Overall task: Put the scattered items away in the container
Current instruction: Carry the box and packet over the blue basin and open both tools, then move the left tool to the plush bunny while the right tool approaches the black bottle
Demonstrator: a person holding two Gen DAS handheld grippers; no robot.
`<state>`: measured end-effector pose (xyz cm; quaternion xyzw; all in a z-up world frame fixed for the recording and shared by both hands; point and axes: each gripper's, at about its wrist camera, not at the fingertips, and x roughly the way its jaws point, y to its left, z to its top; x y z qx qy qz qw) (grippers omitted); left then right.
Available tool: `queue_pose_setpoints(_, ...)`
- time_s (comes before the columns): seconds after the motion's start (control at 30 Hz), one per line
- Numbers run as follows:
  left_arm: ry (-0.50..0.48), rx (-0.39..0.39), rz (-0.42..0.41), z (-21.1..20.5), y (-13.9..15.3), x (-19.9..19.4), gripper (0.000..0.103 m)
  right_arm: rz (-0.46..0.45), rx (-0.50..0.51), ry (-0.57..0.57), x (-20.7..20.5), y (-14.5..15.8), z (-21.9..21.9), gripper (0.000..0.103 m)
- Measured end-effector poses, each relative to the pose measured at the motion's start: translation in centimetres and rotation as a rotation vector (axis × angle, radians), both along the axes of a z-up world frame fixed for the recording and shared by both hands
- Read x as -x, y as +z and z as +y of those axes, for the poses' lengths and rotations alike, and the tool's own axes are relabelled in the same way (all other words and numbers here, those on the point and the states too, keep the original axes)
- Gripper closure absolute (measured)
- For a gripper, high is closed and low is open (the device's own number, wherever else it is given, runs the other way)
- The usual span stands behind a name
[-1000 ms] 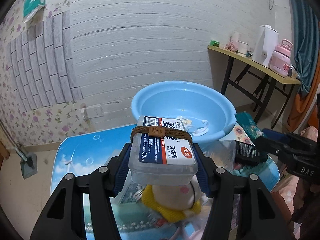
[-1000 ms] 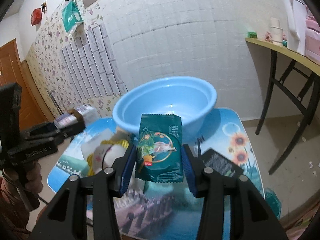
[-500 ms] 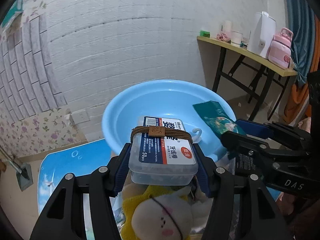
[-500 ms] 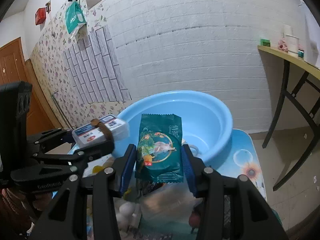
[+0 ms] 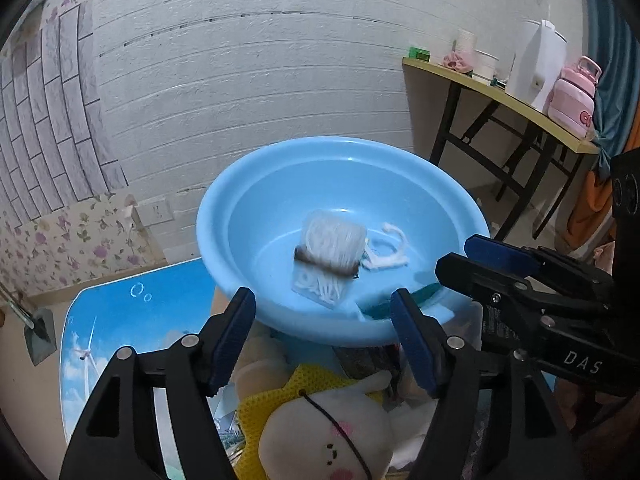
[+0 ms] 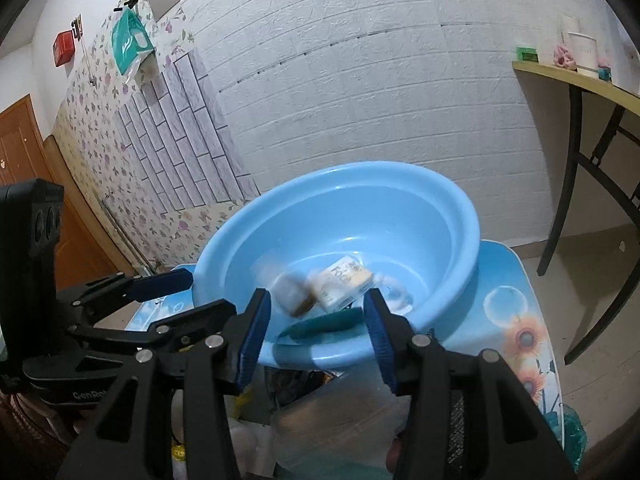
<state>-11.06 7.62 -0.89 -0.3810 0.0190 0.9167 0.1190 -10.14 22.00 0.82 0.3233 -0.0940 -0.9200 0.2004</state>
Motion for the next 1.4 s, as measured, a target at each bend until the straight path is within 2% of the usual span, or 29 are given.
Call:
queue_pose_setpoints(0.1,-0.002,0.010,0.006,-0.3,0.0,-0.8,0.029,0.000,-0.004,0.000,-0.4,0.1,0.0,0.054)
queue_pose_setpoints(0.17,0.004,0.014,0.012,-0.6,0.1,-1.3,0.021,0.003,-0.008,-0.002,-0.7,0.3,0.0,0.054)
queue_pose_setpoints(0.33,0.044,-0.021,0.018,-2.6,0.6,-2.5,0.012,-0.004,-0.028,-0.010,-1.6,0.6,-0.1,0.054)
queue_pose_setpoints(0.6,0.109,-0.035,0.016,-5.9,0.4,-5.3,0.009,-0.069,-0.061,-0.026,-3.5,-0.6,-0.2,0.053)
queue_pose_setpoints(0.93,0.174,-0.052,-0.029,-9.3,-1.7,-8.4,0.009,-0.101,-0.098,-0.054,-6.3,-1.4,0.3,0.053)
queue_pose_setpoints(1.2,0.165,-0.018,-0.028,-9.2,-2.8,-10.0,0.009,-0.131,-0.117,-0.067,-7.7,-2.5,0.8,0.053)
queue_pose_setpoints(1.4,0.130,-0.046,-0.046,-8.5,-3.0,-10.2,0.009,-0.154,-0.133,-0.100,-8.3,-3.3,2.0,0.053)
